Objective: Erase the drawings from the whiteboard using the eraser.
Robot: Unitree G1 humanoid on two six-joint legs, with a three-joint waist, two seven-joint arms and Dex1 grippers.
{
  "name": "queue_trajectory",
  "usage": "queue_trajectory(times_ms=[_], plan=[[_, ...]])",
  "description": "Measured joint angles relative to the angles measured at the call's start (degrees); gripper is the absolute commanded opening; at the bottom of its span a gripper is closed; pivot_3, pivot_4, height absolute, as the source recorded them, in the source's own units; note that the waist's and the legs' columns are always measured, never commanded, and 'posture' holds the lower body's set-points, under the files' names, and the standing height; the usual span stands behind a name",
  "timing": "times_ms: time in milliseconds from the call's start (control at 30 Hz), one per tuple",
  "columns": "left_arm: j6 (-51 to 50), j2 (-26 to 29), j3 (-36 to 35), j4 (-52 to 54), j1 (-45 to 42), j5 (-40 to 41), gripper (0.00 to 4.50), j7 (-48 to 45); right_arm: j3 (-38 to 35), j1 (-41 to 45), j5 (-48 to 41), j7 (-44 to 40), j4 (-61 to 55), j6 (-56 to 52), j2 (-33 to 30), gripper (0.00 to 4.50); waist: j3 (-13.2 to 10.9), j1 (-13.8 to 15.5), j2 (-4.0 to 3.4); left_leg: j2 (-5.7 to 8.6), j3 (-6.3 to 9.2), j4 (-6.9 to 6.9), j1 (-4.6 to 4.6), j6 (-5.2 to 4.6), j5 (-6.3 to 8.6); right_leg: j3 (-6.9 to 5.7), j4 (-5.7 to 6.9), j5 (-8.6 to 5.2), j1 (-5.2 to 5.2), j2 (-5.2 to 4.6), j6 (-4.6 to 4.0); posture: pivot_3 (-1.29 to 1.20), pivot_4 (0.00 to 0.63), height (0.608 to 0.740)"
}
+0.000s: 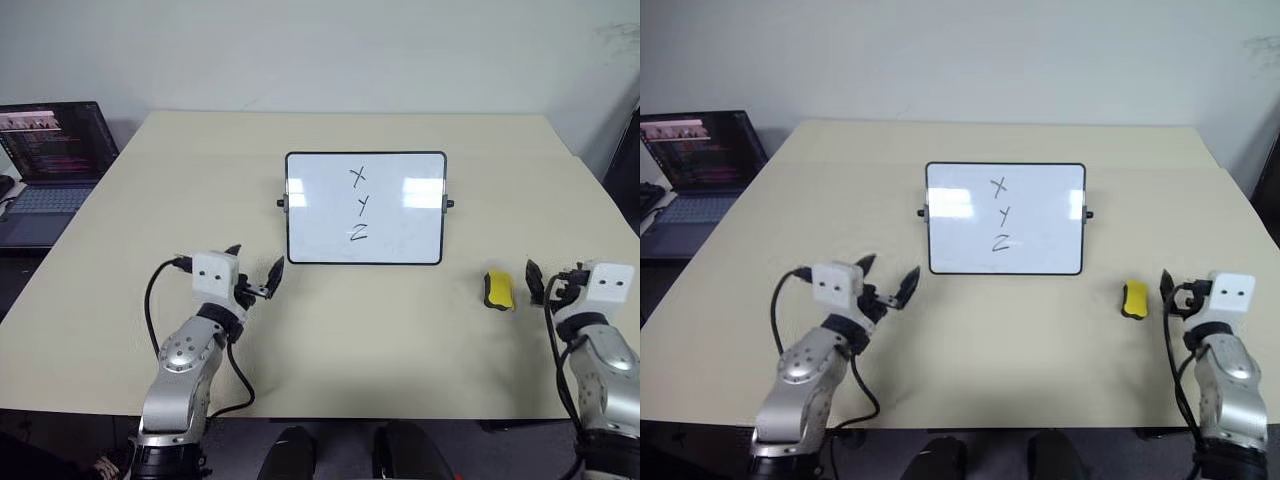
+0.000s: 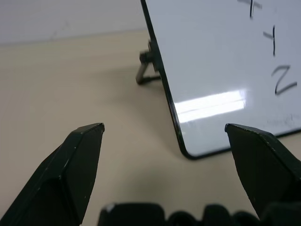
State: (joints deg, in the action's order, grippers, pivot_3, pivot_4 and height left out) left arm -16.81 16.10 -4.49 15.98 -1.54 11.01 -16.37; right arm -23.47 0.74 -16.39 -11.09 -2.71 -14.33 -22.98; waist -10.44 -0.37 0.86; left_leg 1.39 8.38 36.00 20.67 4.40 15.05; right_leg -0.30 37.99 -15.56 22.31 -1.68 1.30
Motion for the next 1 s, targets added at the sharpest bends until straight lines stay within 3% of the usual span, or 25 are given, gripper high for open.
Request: queue_trajectory(times_ms=[333, 533, 733, 1000], plan=[[-0.5, -2.2, 3.8, -1.0, -0.3, -1.5, 4.5, 0.2, -0.3, -2.3, -4.7, -2.2, -8.4, -3.9, 1.2, 4.47, 0.0, -0.1, -0.03, -0.02, -0.24, 0.0, 0.01, 0.0, 0.0, 0.01, 0.0, 0.03, -0.01, 0.03, 0.06, 0.0, 0.15, 0.74], [-0.2, 4.3, 2.2, -0.4, -2.1, -0.2, 4.5, -5.3, 2.6, -0.8, -7.5, -1.5, -10.7, -9.2, 2.3, 4.47, 0.0, -0.1, -0.05, -0.07, -0.24, 0.0, -0.02, 0.0, 0.0, 0.01, 0.03, 0.04, -0.01, 0.11, 0.02, 0.0, 0.15, 0.74], [-5.4, 11.5, 1.2, -0.3, -13.7, 9.7, 4.5, -18.8, 5.3, 3.2, -7.9, 0.1, -13.3, -14.1, 3.3, 4.47, 0.0, 0.2, -0.06, -0.01, -0.15, 0.04, -0.01, 0.0, 0.0, -0.13, -0.07, 0.05, 0.02, 0.09, 0.05, 0.0, 0.15, 0.74], [-9.2, 15.4, 10.1, -6.3, -29.0, 14.1, 4.5, -38.6, 2.9, 0.6, -10.9, 9.2, -23.7, -27.3, 6.1, 4.47, 0.0, -0.6, -0.08, -0.07, -0.34, -0.03, 0.09, -0.07, 0.05, -0.09, -0.08, 0.02, 0.09, 0.09, 0.04, 0.0, 0.15, 0.74]])
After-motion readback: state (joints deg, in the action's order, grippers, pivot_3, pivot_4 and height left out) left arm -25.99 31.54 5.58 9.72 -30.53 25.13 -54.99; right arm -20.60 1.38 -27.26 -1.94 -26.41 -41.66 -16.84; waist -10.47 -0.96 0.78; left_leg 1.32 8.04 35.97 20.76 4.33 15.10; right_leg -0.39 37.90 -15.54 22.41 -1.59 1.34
